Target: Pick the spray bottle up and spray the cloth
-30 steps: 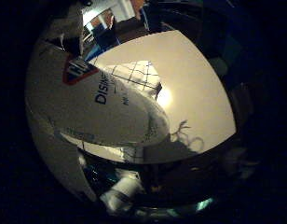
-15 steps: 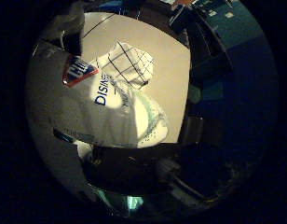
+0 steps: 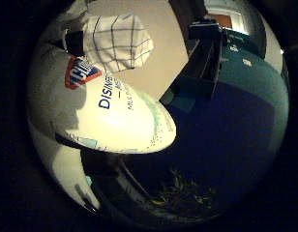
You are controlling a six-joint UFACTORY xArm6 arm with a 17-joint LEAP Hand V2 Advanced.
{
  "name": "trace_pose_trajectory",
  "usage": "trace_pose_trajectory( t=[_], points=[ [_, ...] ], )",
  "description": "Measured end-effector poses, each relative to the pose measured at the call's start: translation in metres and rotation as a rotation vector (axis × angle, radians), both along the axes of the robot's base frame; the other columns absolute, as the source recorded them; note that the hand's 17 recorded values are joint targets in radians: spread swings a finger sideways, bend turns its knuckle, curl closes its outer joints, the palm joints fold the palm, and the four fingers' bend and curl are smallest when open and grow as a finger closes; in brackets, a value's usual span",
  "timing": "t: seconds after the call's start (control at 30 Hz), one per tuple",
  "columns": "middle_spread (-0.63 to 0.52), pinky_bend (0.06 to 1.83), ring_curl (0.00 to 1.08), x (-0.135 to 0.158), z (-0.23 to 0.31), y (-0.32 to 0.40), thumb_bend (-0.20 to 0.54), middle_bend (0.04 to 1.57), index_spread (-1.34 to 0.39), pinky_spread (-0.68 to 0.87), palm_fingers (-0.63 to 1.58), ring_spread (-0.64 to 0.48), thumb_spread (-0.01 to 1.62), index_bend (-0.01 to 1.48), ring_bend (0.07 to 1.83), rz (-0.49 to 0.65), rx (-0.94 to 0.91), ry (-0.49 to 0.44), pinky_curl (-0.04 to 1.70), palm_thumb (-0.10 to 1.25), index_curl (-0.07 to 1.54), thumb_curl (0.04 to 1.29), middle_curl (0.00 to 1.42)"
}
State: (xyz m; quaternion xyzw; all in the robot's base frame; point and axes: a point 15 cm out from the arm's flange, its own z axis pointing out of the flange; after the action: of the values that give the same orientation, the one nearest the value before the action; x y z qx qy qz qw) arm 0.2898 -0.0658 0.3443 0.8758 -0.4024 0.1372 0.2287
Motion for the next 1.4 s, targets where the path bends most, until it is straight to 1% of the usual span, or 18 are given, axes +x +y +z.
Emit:
trace_pose_trajectory(
  t=[0.1, 0.23, 0.37, 0.6, 0.8, 0.93, 1.13, 1.4],
  points=[
    [-0.08, 1.12, 0.55, -0.005, -0.021, 0.004, -0.015, 1.33, -0.20, -0.22, 1.23, -0.16, 0.97, 1.16, 1.46, 0.012, -0.027, 0.022, 0.92, 1.02, 0.64, 0.69, 0.57],
    [-0.08, 1.11, 0.55, -0.001, -0.032, 0.011, -0.015, 1.33, -0.20, -0.22, 1.23, -0.16, 0.98, 1.16, 1.46, 0.019, -0.029, 0.004, 0.93, 1.02, 0.64, 0.69, 0.57],
    [-0.08, 1.11, 0.55, -0.003, -0.046, 0.014, -0.015, 1.33, -0.19, -0.22, 1.23, -0.16, 0.98, 1.16, 1.46, 0.025, -0.035, 0.013, 0.94, 1.02, 0.64, 0.69, 0.57],
    [-0.08, 1.10, 0.55, -0.002, -0.052, 0.010, -0.016, 1.33, -0.19, -0.22, 1.24, -0.16, 0.98, 1.15, 1.45, 0.015, -0.030, 0.005, 0.94, 1.02, 0.64, 0.69, 0.57],
    [-0.08, 1.10, 0.55, 0.007, -0.034, 0.016, -0.015, 1.33, -0.19, -0.22, 1.23, -0.16, 0.98, 1.16, 1.46, 0.009, 0.021, -0.057, 0.95, 1.02, 0.64, 0.69, 0.57],
    [-0.08, 1.10, 0.55, 0.008, -0.016, 0.050, -0.015, 1.32, -0.19, -0.22, 1.23, -0.16, 0.97, 1.16, 1.46, -0.013, 0.185, -0.085, 0.95, 1.03, 0.64, 0.69, 0.57],
    [-0.08, 1.10, 0.55, 0.016, 0.041, 0.114, -0.015, 1.33, -0.19, -0.22, 1.23, -0.16, 0.96, 1.15, 1.45, -0.014, 0.476, -0.155, 0.95, 1.04, 0.64, 0.70, 0.57],
    [-0.08, 1.09, 0.55, 0.021, 0.126, 0.223, -0.013, 1.33, -0.20, -0.23, 1.23, -0.16, 0.95, 1.16, 1.46, -0.005, 0.964, -0.169, 0.96, 1.06, 0.64, 0.71, 0.57]
  ],
)
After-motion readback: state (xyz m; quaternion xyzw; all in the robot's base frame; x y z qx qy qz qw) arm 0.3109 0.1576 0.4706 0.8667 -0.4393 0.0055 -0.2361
